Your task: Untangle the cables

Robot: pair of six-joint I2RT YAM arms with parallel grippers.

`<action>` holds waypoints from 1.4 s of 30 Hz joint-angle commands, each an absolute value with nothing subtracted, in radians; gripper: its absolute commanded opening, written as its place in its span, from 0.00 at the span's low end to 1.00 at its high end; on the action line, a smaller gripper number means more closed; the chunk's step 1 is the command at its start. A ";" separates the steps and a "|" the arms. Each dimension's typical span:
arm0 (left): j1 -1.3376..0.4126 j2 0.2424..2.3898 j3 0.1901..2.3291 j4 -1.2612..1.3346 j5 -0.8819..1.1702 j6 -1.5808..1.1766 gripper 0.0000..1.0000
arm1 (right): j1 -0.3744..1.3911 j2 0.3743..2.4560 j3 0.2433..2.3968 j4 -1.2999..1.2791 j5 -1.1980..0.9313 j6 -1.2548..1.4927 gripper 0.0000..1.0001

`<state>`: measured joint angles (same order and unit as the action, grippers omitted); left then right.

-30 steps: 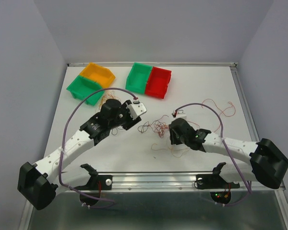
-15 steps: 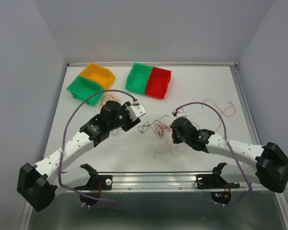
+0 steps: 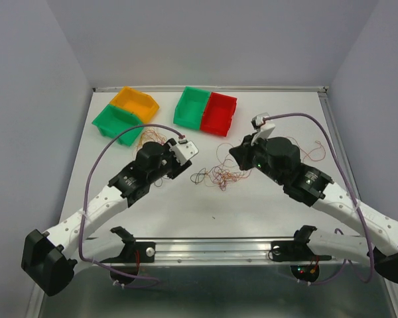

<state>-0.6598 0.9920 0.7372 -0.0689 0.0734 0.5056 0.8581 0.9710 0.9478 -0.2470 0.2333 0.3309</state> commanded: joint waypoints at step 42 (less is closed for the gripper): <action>-0.466 1.003 0.672 0.175 -0.040 0.466 0.63 | 0.436 2.365 1.979 -0.041 0.202 0.176 0.01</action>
<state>-0.4694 1.0012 0.6743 0.1318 -0.0528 0.4736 0.4194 2.3306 1.9362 -0.0784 0.1551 0.2230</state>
